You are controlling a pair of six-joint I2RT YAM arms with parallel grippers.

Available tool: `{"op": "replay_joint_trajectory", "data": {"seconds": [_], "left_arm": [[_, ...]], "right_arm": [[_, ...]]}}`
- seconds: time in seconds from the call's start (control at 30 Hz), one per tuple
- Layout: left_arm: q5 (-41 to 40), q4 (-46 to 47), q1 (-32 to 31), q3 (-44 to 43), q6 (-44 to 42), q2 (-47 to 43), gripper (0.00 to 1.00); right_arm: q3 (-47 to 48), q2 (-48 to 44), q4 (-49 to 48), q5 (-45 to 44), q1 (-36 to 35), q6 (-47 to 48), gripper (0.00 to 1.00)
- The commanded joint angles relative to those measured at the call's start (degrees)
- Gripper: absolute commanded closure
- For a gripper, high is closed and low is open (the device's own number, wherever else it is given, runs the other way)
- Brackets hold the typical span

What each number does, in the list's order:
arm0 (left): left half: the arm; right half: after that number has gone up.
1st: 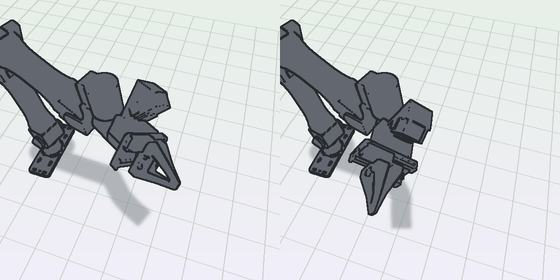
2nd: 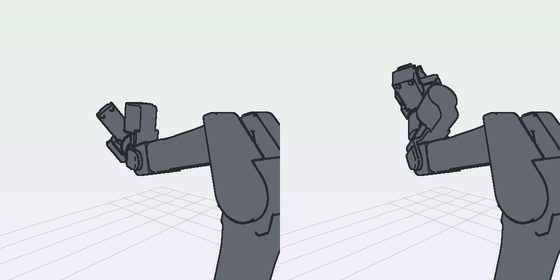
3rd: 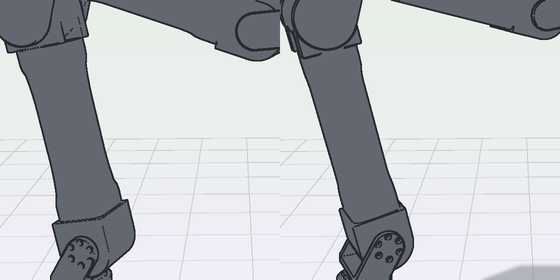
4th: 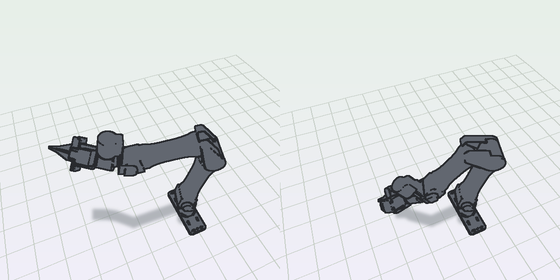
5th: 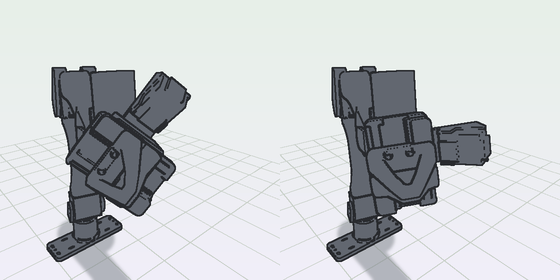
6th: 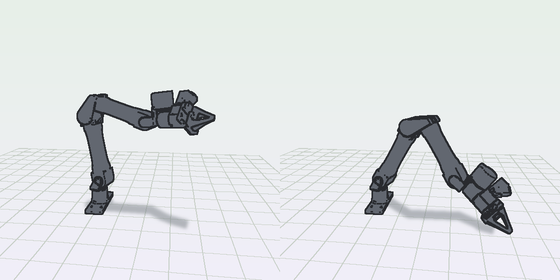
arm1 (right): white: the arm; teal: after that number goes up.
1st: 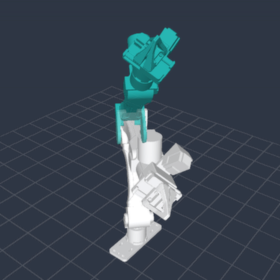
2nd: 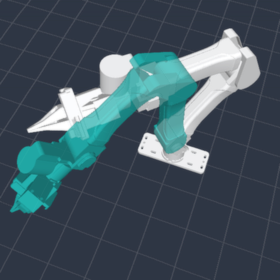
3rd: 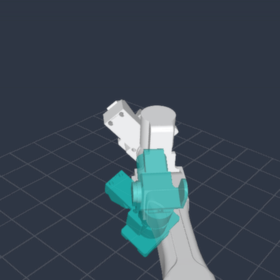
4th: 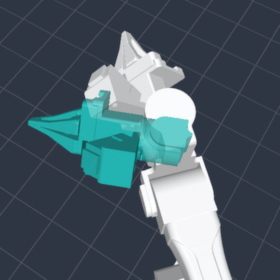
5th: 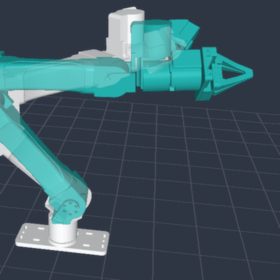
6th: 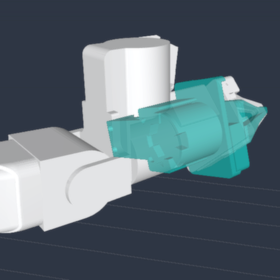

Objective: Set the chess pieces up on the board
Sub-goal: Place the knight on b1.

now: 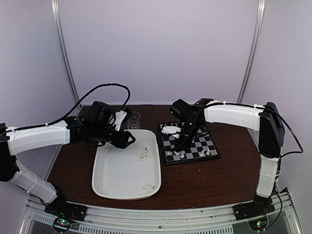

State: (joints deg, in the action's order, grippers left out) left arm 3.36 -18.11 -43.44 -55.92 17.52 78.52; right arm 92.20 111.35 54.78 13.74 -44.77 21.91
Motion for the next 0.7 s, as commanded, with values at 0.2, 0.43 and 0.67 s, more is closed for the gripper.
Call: {"op": "replay_joint_trajectory", "data": {"seconds": [0.2,0.43,0.67], "left_arm": [[-0.5,0.7,0.7,-0.8,-0.2,1.7,0.48],[-0.1,1.1,0.7,-0.3,0.0,1.8,0.48],[0.2,1.8,0.7,0.5,0.2,1.7,0.47]], "right_arm": [[-0.8,2.9,-1.4,-2.8,-1.6,0.7,1.0],[-0.4,4.1,-1.6,-4.5,-1.8,0.6,1.0],[0.2,5.3,-1.6,-5.3,-1.8,0.3,1.0]]}}
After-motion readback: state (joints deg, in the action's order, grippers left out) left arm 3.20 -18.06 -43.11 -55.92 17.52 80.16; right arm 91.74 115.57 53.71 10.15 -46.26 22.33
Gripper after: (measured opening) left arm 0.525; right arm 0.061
